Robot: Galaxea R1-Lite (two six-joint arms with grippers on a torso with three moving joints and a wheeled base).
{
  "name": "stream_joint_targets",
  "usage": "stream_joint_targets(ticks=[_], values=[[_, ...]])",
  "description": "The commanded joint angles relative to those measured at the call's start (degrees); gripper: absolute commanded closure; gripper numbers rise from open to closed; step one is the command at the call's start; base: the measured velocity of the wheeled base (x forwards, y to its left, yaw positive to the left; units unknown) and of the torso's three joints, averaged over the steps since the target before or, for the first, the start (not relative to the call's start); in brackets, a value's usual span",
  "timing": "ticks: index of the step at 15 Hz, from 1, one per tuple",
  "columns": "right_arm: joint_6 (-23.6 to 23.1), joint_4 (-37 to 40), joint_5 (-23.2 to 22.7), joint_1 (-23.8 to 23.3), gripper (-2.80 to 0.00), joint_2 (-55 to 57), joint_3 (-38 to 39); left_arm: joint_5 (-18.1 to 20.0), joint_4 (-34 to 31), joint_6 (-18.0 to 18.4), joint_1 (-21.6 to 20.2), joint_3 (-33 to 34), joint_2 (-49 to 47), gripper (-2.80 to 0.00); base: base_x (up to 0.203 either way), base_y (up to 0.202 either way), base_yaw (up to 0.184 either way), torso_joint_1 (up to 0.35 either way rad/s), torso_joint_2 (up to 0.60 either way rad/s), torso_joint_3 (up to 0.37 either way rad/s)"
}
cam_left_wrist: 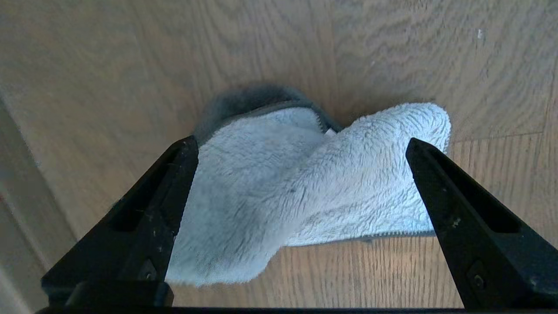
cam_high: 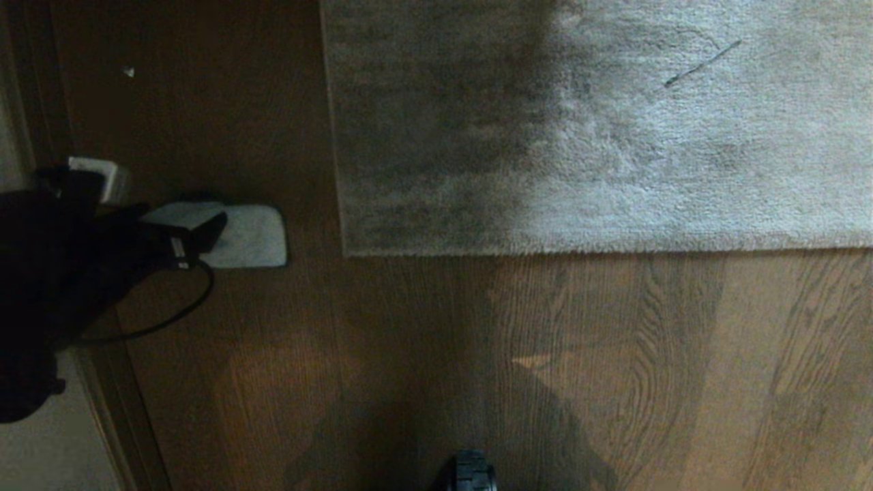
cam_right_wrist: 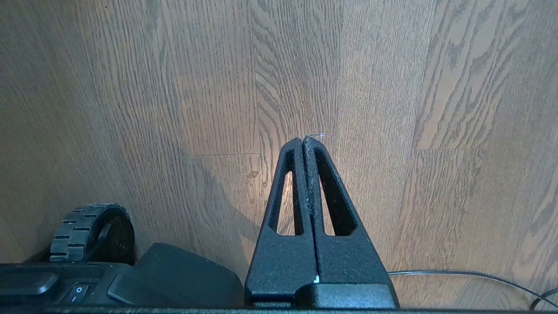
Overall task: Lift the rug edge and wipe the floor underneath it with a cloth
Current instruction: Pick up the rag
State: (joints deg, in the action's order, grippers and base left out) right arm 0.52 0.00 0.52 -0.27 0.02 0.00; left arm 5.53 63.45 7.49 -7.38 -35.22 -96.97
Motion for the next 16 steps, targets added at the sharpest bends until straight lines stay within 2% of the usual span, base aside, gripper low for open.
stream_joint_targets(ticks=[1,6,16], values=[[0.0,0.0,0.0,0.0,0.0,0.0,0.0,0.0,2.2,0.1,0.0,-0.1,-2.6,-2.8,0.0,0.0,0.0,0.0,0.0,0.0],[0.0,0.0,0.0,0.0,0.0,0.0,0.0,0.2,9.9,0.3,1.3,0.3,-8.6,-2.8,0.0,0.0,0.0,0.0,0.0,0.0],[0.0,0.0,0.0,0.0,0.0,0.0,0.0,0.1,10.4,0.4,6.0,1.2,-12.1,-2.8,0.0,0.0,0.0,0.0,0.0,0.0]])
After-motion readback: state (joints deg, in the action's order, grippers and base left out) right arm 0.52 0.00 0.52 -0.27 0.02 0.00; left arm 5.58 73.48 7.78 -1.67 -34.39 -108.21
